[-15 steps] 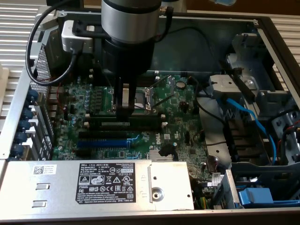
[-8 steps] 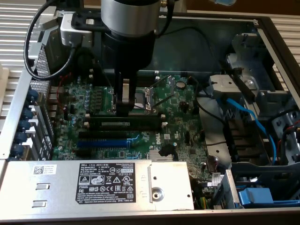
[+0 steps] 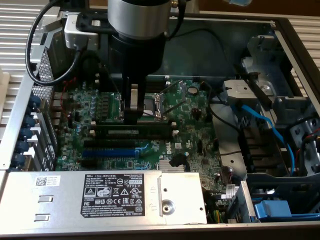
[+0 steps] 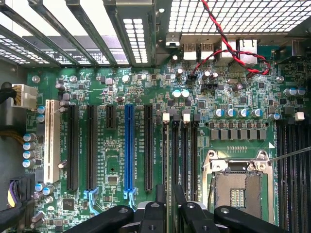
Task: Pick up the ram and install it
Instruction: 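Press down the ram until it locks into place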
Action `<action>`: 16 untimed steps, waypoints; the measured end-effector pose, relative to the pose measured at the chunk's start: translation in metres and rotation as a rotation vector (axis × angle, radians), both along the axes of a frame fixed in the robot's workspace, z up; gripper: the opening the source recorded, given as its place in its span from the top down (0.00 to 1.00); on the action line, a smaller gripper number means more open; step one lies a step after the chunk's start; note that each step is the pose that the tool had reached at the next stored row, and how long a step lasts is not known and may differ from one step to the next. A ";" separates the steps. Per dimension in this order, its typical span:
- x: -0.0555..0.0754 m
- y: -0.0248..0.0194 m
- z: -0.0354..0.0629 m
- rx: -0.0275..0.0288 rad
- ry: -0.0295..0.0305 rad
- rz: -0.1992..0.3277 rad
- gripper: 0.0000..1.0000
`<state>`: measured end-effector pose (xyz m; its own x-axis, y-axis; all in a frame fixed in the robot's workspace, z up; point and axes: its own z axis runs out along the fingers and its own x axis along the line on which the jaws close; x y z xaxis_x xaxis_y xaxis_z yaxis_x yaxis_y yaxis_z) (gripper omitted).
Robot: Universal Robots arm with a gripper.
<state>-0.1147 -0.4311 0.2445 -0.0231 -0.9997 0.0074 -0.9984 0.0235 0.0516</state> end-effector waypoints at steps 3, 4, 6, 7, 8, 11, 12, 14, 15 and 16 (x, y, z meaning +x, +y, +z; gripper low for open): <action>0.000 0.0000 0.0000 0.0000 0.0000 0.000 0.80; 0.000 0.0000 0.0000 0.0000 0.0000 0.000 0.80; 0.000 0.0000 0.0000 0.0000 0.0000 0.000 0.89; 0.000 0.0000 0.0000 0.0000 0.0000 0.000 0.89; 0.000 0.0000 0.0000 0.0000 0.0000 0.000 0.90; 0.000 0.0000 0.0000 0.0000 0.0000 0.000 0.90; 0.000 0.0000 0.0000 0.0000 0.0000 0.000 0.90; 0.000 0.0000 0.0000 0.0000 0.0000 0.000 0.90; 0.000 0.0000 0.0000 0.0000 0.0000 0.000 0.90; 0.000 0.0000 0.0000 0.0000 0.0000 0.000 0.90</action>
<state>-0.1147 -0.4312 0.2445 -0.0232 -0.9997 0.0074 -0.9984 0.0235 0.0516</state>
